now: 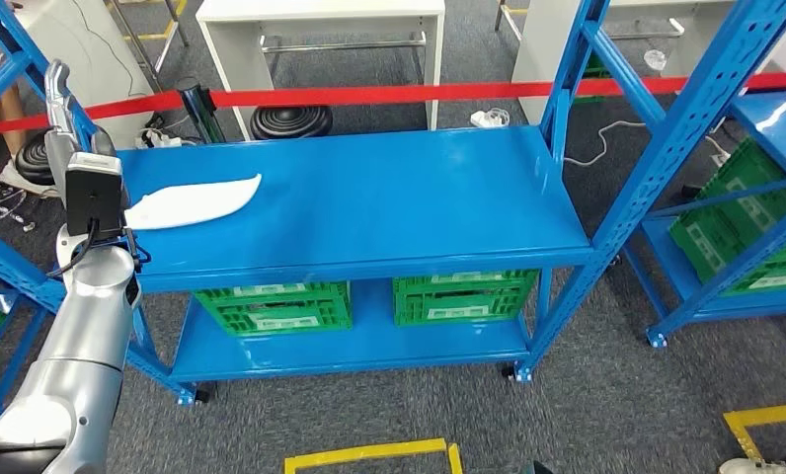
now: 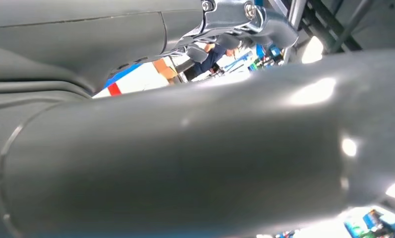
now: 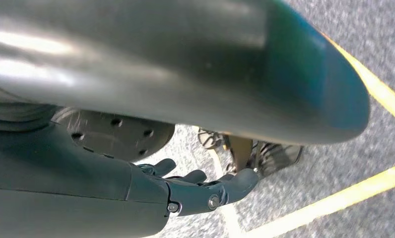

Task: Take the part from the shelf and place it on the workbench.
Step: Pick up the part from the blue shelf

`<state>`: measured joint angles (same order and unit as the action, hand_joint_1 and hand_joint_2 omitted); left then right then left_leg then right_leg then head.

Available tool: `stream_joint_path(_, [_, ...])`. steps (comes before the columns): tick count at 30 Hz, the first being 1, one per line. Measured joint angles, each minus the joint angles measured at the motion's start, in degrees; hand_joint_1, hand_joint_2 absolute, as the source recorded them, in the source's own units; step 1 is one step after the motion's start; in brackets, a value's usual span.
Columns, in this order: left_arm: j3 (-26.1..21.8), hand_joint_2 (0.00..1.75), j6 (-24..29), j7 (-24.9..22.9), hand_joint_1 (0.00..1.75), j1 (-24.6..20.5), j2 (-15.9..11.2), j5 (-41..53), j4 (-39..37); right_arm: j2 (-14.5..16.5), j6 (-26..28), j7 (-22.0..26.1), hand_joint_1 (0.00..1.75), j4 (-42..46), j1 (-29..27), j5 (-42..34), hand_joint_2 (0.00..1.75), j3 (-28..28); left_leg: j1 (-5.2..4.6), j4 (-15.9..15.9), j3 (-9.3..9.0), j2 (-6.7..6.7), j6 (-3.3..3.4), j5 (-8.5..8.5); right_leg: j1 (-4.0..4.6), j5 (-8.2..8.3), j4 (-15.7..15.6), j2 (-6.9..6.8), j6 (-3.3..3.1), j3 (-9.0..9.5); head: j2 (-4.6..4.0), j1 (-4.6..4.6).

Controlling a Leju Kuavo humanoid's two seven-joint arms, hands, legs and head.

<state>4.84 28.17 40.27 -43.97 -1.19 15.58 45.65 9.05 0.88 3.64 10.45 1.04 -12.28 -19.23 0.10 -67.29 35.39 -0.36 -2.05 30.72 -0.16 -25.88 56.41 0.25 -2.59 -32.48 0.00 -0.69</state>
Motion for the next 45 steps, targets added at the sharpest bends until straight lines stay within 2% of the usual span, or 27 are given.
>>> stream_joint_path(2, [0.19, 0.0, -0.2, -0.07, 0.0, 0.33, 0.01, 0.08, -0.18, 0.0, -0.19, 0.18, 0.0, 0.0, -0.03, 0.14, 0.0, 0.0, 0.19, -5.75, 4.53, 0.02, -0.36, 2.39, -0.03, -0.98, 0.04, 0.08, 0.02, 0.91, 0.0, 0.03])
stream_joint_path(3, [0.23, 0.0, -0.28, -0.08, 0.0, 0.49, 0.02, 0.13, -0.24, -0.01, -0.26, 0.33, 0.0, 0.0, -0.08, 0.21, 0.0, 0.0, 0.27, -6.04, 5.61, 0.03, -0.43, 2.37, -0.06, -1.5, 0.07, 0.13, 0.09, 1.49, 0.0, 0.02])
stream_joint_path(4, [0.25, 0.0, -0.4, -0.08, 0.0, 0.58, 0.03, 0.23, -0.27, -0.01, -0.32, 0.48, 0.0, 0.0, -0.1, 0.29, 0.0, 0.0, 0.34, -4.24, 5.59, 0.04, -0.44, 1.04, -0.1, -2.06, 0.09, 0.17, 0.19, 2.19, 0.0, 0.02])
stream_joint_path(6, [0.26, 0.0, -0.59, -0.07, 0.0, 0.53, 0.03, 0.62, -0.3, -0.01, -0.52, 0.74, 0.0, -0.01, -0.09, 0.45, 0.0, 0.0, 0.4, 3.58, 3.47, 0.12, -0.3, -4.56, -0.17, -3.35, 0.12, 0.21, 0.56, 3.73, 0.0, 0.02])
stream_joint_path(8, [0.27, 0.0, -0.75, -0.07, 0.0, 0.44, 0.03, 1.09, -0.43, -0.01, -0.76, 0.81, 0.0, -0.02, 0.0, 0.56, 0.0, 0.0, 0.2, 9.24, 1.61, 0.26, 0.27, -7.74, -0.17, -4.52, 0.18, 0.25, 1.2, 4.75, 0.0, 0.06])
stream_joint_path(9, [0.29, 0.0, -0.98, -0.08, 0.0, 0.44, 0.05, 1.37, -0.44, -0.02, -0.85, 0.76, 0.0, -0.02, 0.06, 0.63, 0.0, 0.01, 0.08, 10.06, 1.28, 0.3, 0.68, -8.16, -0.15, -4.97, 0.16, 0.25, 1.6, 4.97, 0.0, 0.07])
stream_joint_path(10, [0.31, 0.0, -1.34, -0.08, 0.0, 0.45, 0.07, 1.67, -0.38, -0.02, -0.91, 0.68, 0.0, -0.02, 0.12, 0.74, 0.0, 0.01, -0.04, 9.89, 1.13, 0.27, 1.12, -7.66, -0.13, -5.31, 0.07, 0.23, 1.99, 5.2, 0.0, 0.09])
stream_joint_path(12, [0.35, 0.0, -2.44, -0.05, 0.0, 0.38, 0.09, 2.55, 0.08, -0.02, -1.02, 0.47, 0.0, -0.02, 0.24, 1.0, 0.0, 0.03, 0.13, 9.93, 0.63, 0.19, 1.85, -7.77, -0.13, -6.16, 0.33, 0.13, 2.69, 5.4, 0.0, 0.09])
stream_joint_path(13, [0.39, 0.0, -3.02, -0.02, 0.0, 0.25, 0.09, 3.09, 0.27, -0.01, -1.05, 0.41, 0.0, -0.02, 0.3, 1.11, 0.0, 0.04, 0.24, 10.02, 0.33, 0.18, 2.2, -7.51, -0.14, -6.88, 1.68, 0.07, 2.99, 4.83, 0.0, 0.0])
stream_joint_path(14, [0.51, 0.0, -3.58, 0.01, 0.0, 0.16, 0.1, 3.76, 0.4, -0.01, -1.06, 0.34, 0.0, -0.02, 0.36, 1.19, 0.0, 0.06, 0.35, 10.09, -0.01, 0.19, 2.5, -7.22, -0.2, -8.04, 4.52, 0.03, 3.27, 3.28, 0.0, -0.08])
stream_joint_path(16, [0.97, 0.0, -4.78, 0.02, 0.0, 0.17, 0.17, 5.24, 0.26, 0.0, -0.97, 0.22, 0.0, -0.02, 0.39, 1.27, 0.0, 0.08, 0.3, 10.06, -0.49, 0.17, 2.89, -6.52, -0.27, -10.61, 13.09, -0.02, 3.68, -2.23, 0.0, -0.26])
stream_joint_path(17, [1.32, 0.0, -5.61, -0.01, 0.0, 0.35, 0.2, 5.82, 0.1, 0.0, -0.93, 0.16, 0.0, -0.02, 0.37, 1.31, 0.0, 0.09, 0.26, 10.04, -0.78, 0.1, 2.93, -6.16, -0.3, -11.1, 16.67, -0.02, 3.75, -5.04, 0.0, -0.27])
stream_joint_path(18, [1.67, 0.0, -6.56, -0.03, 0.0, 0.6, 0.22, 6.15, -0.03, 0.0, -0.88, 0.12, 0.0, -0.02, 0.32, 1.35, 0.0, 0.09, 0.22, 10.02, -1.19, 0.03, 2.92, -5.75, -0.29, -10.37, 18.21, -0.02, 3.73, -6.9, 0.0, -0.28])
stream_joint_path(19, [2.05, 0.0, -7.47, -0.04, 0.0, 0.85, 0.22, 6.32, -0.11, 0.0, -0.87, 0.1, 0.0, -0.02, 0.27, 1.41, 0.0, 0.09, 0.19, 10.0, -1.73, -0.04, 2.87, -5.32, -0.27, -8.38, 17.37, -0.02, 3.62, -7.58, 0.0, -0.28])
stream_joint_path(21, [3.06, 0.0, -8.45, -0.06, 0.0, 1.19, 0.19, 7.01, -0.17, -0.02, -0.84, 0.01, 0.0, -0.02, 0.23, 1.53, 0.0, 0.09, 0.17, 9.96, -2.94, -0.11, 2.63, -4.33, -0.15, -2.22, 9.93, -0.03, 3.08, -5.94, 0.0, -0.28])
stream_joint_path(22, [3.7, 0.0, -8.53, -0.06, 0.0, 1.24, 0.14, 7.68, -0.31, -0.03, -0.81, -0.09, 0.0, -0.04, 0.23, 1.59, 0.0, 0.09, 0.06, 9.89, -3.39, -0.15, 2.4, -3.87, 0.0, -0.01, 6.07, -0.03, 2.71, -4.66, 0.0, -0.26])
stream_joint_path(23, [4.4, 0.0, -8.52, -0.07, 0.0, 1.3, 0.05, 8.48, -0.53, -0.04, -0.77, -0.22, 0.0, -0.05, 0.29, 1.63, 0.0, 0.09, -0.07, 9.76, -3.61, -0.2, 2.2, -3.5, 0.06, 1.2, 3.18, -0.06, 2.42, -3.57, 0.0, -0.26])
stream_joint_path(24, [5.05, 0.44, -8.51, -0.08, 0.0, 1.41, -0.12, 9.24, -0.81, -0.04, -0.71, -0.33, 0.0, -0.07, 0.32, 1.68, 0.0, 0.09, -0.2, 9.7, -3.66, -0.23, 2.05, -3.27, 0.12, 1.36, 1.81, -0.05, 2.27, -2.99, 0.0, -0.2])
stream_joint_path(27, [6.61, 1.75, -8.51, -0.09, 0.0, 1.88, -0.57, 10.56, -1.63, -0.03, -0.47, -0.45, 0.0, -0.09, 0.29, 1.76, 0.0, 0.09, -0.29, 9.89, -3.79, -0.16, 1.89, -3.14, 0.23, 0.83, 1.34, 0.13, 2.14, -2.64, 0.0, -0.01])
stream_joint_path(34, [9.15, 1.75, -13.26, -1.26, 0.0, 3.11, -0.79, 12.44, -4.78, 0.48, 0.89, -4.06, 0.0, -0.09, 0.2, 2.02, 0.0, 0.09, -0.26, 10.66, -4.38, 0.0, 1.32, -3.11, 0.29, 0.48, 1.35, 0.26, 1.53, -2.49, 0.0, 0.01])
stream_joint_path(38, [9.7, 1.75, -14.42, -1.47, 0.0, 3.86, -0.83, 12.34, -5.74, 0.68, 1.13, -4.45, 0.0, -0.09, 0.17, 2.0, 0.0, 0.09, -0.25, 10.73, -4.4, 0.0, 1.2, -3.15, 0.3, 0.48, 1.36, 0.26, 1.44, -2.49, 0.0, -0.01])
stream_joint_path(45, [10.33, 1.75, -20.09, -1.96, 0.0, 6.68, -0.8, 9.8, -6.12, 1.38, 1.28, -5.08, 0.0, -0.09, 0.08, 1.46, 0.0, 0.09, -0.26, 10.72, -4.42, 0.01, 1.15, -3.18, 0.22, 0.49, 1.36, 0.26, 1.43, -2.45, 0.0, -0.01])
